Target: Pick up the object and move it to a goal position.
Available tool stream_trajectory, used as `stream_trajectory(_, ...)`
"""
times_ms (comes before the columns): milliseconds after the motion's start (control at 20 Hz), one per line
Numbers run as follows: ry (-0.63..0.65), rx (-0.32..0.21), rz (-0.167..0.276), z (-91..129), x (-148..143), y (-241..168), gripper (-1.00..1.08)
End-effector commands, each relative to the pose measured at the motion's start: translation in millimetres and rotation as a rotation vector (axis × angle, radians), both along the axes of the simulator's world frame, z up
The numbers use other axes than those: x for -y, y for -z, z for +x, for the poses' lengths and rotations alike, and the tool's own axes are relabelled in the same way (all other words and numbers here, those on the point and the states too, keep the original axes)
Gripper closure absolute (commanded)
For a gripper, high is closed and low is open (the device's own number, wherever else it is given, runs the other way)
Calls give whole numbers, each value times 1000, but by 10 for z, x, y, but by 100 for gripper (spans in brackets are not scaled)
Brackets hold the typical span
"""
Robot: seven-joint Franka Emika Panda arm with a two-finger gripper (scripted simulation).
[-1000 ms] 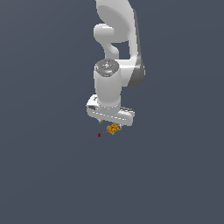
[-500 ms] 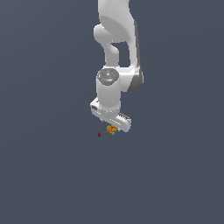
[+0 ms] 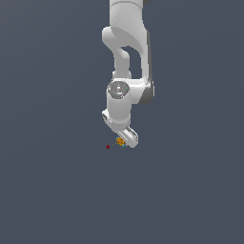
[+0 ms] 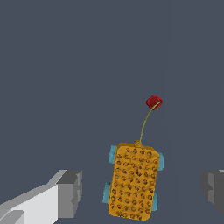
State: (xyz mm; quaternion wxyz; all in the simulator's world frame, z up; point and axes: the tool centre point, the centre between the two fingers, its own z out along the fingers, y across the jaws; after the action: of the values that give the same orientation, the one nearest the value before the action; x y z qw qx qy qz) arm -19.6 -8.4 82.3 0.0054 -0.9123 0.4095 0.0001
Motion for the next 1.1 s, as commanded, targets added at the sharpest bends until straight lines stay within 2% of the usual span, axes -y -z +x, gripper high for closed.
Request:
stream_trajectory(0, 52, -2, -3, -29, 7, 56, -92)
stream_trajectory(450, 149, -5, -9, -87, 23, 163, -92)
stream_trajectory(800, 151, -5, -9, -90, 21, 196, -92)
stream_trajectory(1050, 153, -5, -9, -98, 24, 376, -92)
